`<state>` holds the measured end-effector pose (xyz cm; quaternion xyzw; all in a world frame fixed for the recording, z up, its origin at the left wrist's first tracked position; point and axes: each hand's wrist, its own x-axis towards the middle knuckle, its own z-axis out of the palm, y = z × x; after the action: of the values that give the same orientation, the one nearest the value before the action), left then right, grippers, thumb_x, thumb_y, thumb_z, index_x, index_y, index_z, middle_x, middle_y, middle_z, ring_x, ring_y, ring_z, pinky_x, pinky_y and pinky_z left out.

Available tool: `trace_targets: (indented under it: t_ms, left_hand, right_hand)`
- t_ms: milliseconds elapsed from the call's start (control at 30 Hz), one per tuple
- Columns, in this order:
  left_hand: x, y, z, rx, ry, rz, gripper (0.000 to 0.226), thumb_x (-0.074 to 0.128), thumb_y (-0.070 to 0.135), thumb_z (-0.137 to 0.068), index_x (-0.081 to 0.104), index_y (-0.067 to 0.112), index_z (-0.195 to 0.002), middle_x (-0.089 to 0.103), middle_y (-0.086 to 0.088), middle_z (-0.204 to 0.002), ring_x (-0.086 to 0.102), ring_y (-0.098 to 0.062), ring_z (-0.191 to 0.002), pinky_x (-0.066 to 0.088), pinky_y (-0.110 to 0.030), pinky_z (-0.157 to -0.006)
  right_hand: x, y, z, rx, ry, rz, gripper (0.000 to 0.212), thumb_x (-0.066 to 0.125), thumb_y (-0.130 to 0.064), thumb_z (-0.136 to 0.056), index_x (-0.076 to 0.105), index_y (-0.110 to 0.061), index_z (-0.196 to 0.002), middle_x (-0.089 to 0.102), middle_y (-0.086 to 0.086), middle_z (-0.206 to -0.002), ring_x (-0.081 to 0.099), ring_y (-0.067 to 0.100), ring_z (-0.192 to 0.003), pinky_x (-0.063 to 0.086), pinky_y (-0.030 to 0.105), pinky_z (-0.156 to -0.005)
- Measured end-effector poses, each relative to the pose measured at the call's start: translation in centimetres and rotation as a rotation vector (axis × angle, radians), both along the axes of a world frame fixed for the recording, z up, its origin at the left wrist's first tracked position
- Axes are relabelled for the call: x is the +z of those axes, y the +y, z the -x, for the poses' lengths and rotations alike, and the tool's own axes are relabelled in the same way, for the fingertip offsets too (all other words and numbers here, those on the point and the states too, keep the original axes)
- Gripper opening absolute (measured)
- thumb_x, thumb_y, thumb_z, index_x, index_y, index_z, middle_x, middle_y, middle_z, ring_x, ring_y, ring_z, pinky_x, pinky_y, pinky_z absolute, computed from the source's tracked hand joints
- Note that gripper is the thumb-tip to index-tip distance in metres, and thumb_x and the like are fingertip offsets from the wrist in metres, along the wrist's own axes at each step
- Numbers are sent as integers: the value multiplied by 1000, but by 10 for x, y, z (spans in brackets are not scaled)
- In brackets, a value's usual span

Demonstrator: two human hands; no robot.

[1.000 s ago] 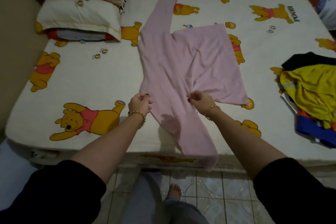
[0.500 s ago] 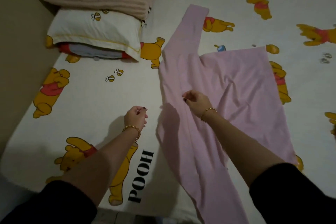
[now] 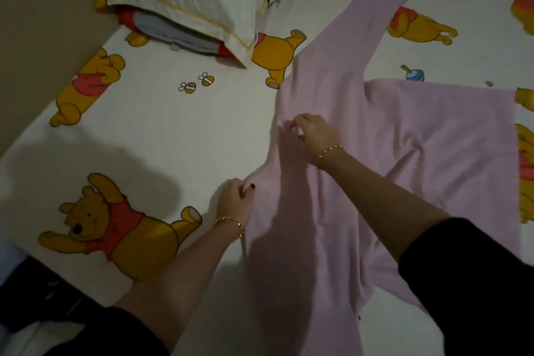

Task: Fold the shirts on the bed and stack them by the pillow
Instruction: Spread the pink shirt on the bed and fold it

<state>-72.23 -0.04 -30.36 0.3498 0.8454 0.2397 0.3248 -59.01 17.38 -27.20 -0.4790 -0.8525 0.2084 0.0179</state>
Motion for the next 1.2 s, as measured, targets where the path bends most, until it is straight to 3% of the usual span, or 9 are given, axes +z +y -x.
trace_targets:
  t_ms: [167, 300, 500, 667, 867, 933, 1033, 1100, 1200]
  left_hand:
    - [2, 0, 2, 219, -93, -129, 16, 41, 25, -100, 38, 9, -97, 45, 1, -66, 43, -15, -57, 31, -24, -48]
    - [-2, 2, 8, 248, -131, -168, 13, 42, 20, -99, 35, 10, -99, 45, 2, -67, 41, -10, -56, 30, -21, -47]
    - [2, 2, 21, 243, -96, -241, 11, 44, 12, -98, 35, 7, -96, 44, 6, -71, 42, -4, -60, 34, -7, -47]
    - [9, 13, 53, 291, -74, -299, 10, 44, 11, -98, 35, 9, -98, 47, 2, -77, 45, -13, -65, 31, -19, -50]
    - [21, 46, 114, 259, 46, -390, 11, 45, 9, -97, 40, 2, -103, 49, -8, -85, 46, -22, -72, 24, -25, -57]
    - [20, 53, 133, 255, 65, -380, 10, 44, 10, -97, 35, 8, -99, 47, -1, -77, 44, -20, -67, 23, -26, -55]
    - [2, 51, 155, 226, 47, -244, 11, 48, 12, -96, 37, 10, -97, 47, 2, -73, 46, -23, -69, 27, -28, -58]
    - [-10, 46, 164, 188, 39, -117, 15, 56, 12, -92, 46, 7, -100, 55, -8, -90, 51, -25, -78, 37, -28, -66]
    - [-15, 42, 169, 111, 131, -72, 29, 67, 9, -83, 53, 3, -108, 51, -15, -112, 54, -28, -96, 45, -36, -83]
  right_hand:
    - [8, 37, 35, 218, -128, -87, 60, 53, 2, -86, 38, -18, -140, 30, 1, -151, 26, 19, -139, 37, 41, -99]
    - [-3, 55, 59, 406, -423, -138, 78, 57, -5, -89, 15, -28, -150, 12, -1, -158, 16, 24, -143, 37, 46, -101]
    - [-18, 57, 68, 205, -625, -167, 41, 43, -15, -98, 41, -19, -139, 41, 11, -136, 41, 28, -123, 41, 39, -93]
    - [2, 71, 90, -75, -378, -237, 32, 45, -5, -95, 51, -6, -127, 40, 12, -127, 50, 30, -106, 43, 36, -69]
    - [27, 94, 138, -316, 15, -180, 29, 47, 8, -87, 48, -3, -114, 34, 17, -131, 59, 37, -91, 36, 36, -64]
    - [24, 100, 156, -319, 132, -131, 36, 48, 8, -84, 47, -2, -118, 34, 18, -131, 58, 37, -89, 38, 35, -66]
    - [7, 94, 168, -243, 266, 17, 49, 45, 3, -85, 43, -12, -131, 29, 18, -139, 57, 37, -101, 48, 41, -87]
    - [-8, 83, 164, -232, 254, 117, 52, 40, -3, -91, 38, -21, -140, 25, 16, -147, 52, 35, -114, 43, 43, -98]
    - [-26, 61, 143, -249, 217, 118, 46, 44, -7, -92, 43, -20, -137, 42, 18, -131, 52, 36, -112, 44, 39, -95]
